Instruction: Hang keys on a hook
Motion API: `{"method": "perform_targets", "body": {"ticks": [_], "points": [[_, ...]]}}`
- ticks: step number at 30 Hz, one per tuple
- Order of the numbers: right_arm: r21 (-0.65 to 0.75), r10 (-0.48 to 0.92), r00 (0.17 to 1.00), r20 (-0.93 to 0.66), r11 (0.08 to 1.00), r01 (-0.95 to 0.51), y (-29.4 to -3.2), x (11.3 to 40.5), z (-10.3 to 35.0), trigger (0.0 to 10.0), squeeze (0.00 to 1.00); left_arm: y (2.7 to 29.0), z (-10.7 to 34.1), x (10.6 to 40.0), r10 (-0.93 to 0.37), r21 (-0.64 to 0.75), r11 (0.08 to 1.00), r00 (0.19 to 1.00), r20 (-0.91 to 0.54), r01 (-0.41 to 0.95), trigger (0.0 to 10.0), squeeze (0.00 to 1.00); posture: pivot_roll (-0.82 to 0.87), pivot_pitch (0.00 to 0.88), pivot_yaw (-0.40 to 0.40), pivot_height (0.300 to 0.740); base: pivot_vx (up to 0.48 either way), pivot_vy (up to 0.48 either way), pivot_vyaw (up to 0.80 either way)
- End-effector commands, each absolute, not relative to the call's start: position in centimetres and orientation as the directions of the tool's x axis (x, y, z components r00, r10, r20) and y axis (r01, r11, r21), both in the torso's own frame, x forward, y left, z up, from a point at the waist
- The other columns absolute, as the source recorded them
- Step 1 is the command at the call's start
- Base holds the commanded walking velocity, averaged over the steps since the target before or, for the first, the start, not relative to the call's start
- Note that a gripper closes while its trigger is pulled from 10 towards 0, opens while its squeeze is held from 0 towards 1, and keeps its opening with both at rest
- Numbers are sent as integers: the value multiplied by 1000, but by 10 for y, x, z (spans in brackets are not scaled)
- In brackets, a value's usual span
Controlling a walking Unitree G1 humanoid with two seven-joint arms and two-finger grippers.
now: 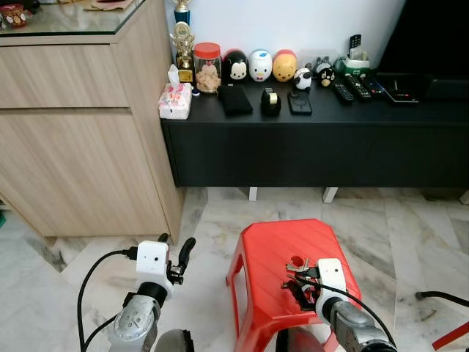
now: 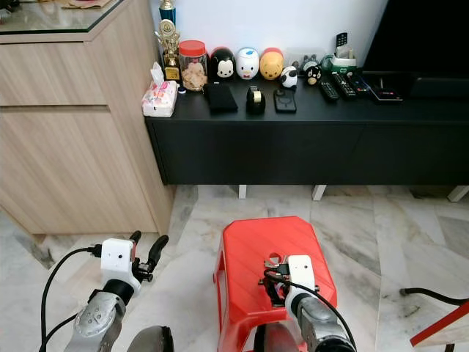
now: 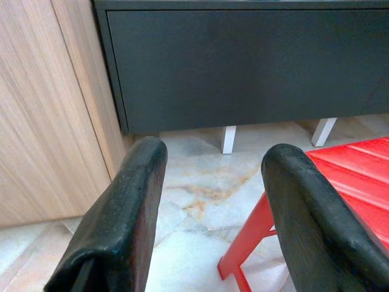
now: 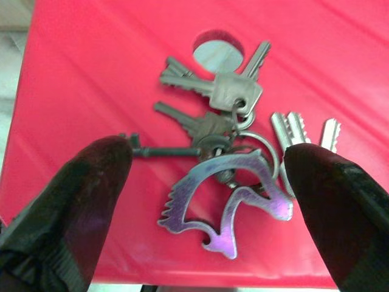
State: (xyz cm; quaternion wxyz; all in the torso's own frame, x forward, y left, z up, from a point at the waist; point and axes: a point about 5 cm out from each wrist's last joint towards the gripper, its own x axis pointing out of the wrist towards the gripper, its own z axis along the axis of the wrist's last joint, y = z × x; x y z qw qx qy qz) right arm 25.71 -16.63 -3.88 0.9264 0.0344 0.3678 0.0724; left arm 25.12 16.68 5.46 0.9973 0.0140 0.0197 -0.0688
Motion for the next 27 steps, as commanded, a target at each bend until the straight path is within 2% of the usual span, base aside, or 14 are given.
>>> {"method": "perform_targets", "body": {"ticks": [1,8,19,20,21,22,27], "points": [[127,162,702,-694,987,-103,-165,255,-41,10000,0,166,54,248,-146,33,988,988,-55,148,10000,0,76,106,-40,624,0,0,0],[108,136,678,-722,991,-84,-166,250,-46,10000,0,166,52,239,-146,30,988,986,-77,149,10000,0,78,140,-39,624,0,0,0],[93,117,670,-733,993,-72,-169,248,-47,9922,0,167,50,235,-140,29,989,986,-96,143,10000,0,81,146,-41,624,0,0,0],[93,117,671,-732,993,-71,-169,248,-47,2824,0,167,50,235,-139,30,989,986,-97,143,10000,0,81,146,-41,624,0,0,0],[93,116,672,-731,993,-70,-169,248,-47,2824,0,167,50,235,-139,31,989,985,-98,142,10000,0,81,146,-41,624,0,0,0],[98,120,674,-729,993,-71,-168,248,-47,0,0,167,49,235,-139,30,989,985,-99,142,10000,0,80,146,-41,624,0,0,0],[111,133,683,-718,991,-76,-165,250,-46,0,0,167,48,235,-135,30,990,985,-103,139,10000,0,79,143,-41,624,0,0,0]]}}
